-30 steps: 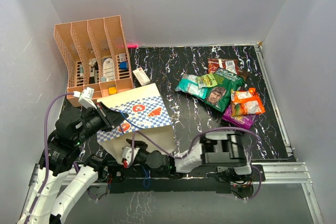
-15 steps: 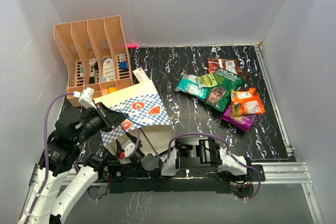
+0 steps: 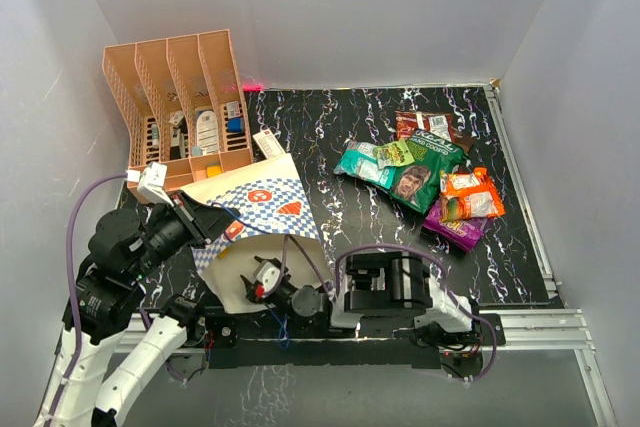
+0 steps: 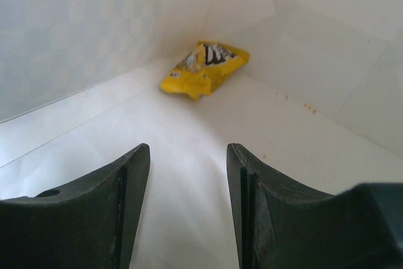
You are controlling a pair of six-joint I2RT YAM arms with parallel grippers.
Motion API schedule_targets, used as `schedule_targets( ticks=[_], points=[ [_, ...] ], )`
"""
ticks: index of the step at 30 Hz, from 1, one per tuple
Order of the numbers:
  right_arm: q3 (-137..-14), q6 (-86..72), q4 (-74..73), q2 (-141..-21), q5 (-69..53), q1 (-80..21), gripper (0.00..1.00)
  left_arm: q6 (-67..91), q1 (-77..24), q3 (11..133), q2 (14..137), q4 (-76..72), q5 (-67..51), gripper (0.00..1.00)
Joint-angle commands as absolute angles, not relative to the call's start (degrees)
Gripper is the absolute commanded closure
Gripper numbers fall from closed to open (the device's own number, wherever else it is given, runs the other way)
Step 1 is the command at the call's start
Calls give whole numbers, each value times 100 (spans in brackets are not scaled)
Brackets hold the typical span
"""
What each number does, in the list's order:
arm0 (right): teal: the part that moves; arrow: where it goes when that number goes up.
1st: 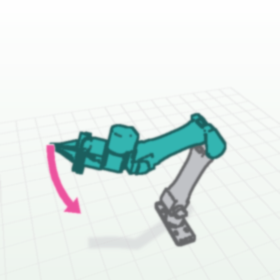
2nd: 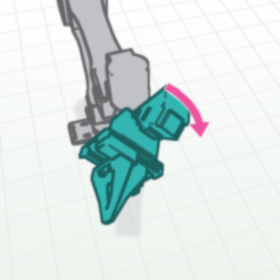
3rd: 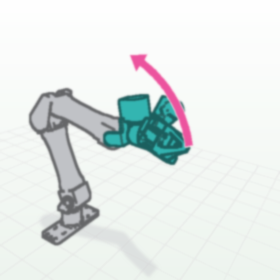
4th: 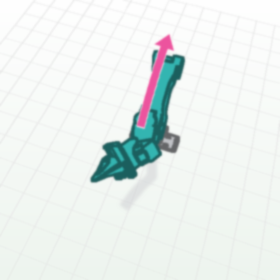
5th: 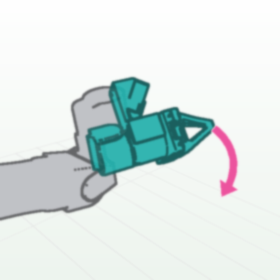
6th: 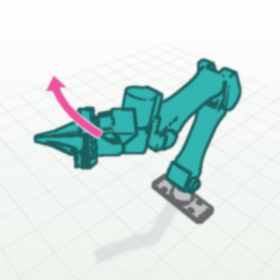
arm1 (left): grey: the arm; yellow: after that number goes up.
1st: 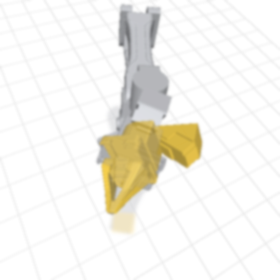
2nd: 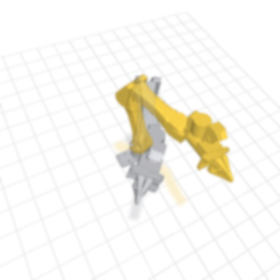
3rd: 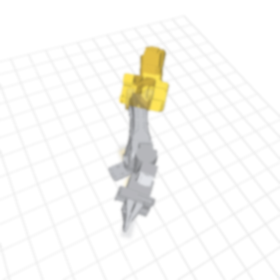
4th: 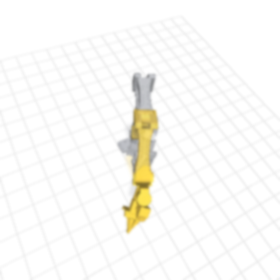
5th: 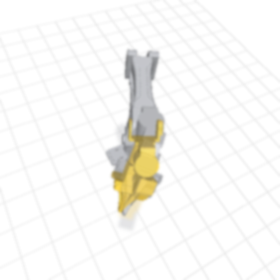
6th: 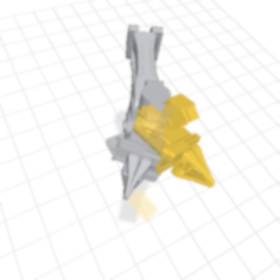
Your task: Take the snacks out of the paper bag
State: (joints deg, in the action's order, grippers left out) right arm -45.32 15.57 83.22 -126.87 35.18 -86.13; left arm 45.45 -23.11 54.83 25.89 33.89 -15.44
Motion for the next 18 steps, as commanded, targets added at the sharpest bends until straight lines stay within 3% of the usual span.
schedule_targets(
  ticks=[1,9,14,18],
  points=[
    [-4768,661,8343,-12298,3023,-8342,45,4456,-2321,5543,2651,3145,-1672,100],
    [-5848,79,8265,-12963,3453,-8228,36,4641,-2321,5384,2583,2918,-1883,100],
    [-6416,-469,7962,-13276,3221,-7996,36,4654,-2323,5379,2648,2830,-2028,100],
    [-6962,-765,7465,-13571,3019,-7869,30,4665,-2320,5379,2698,2766,-2141,100]
  ],
)
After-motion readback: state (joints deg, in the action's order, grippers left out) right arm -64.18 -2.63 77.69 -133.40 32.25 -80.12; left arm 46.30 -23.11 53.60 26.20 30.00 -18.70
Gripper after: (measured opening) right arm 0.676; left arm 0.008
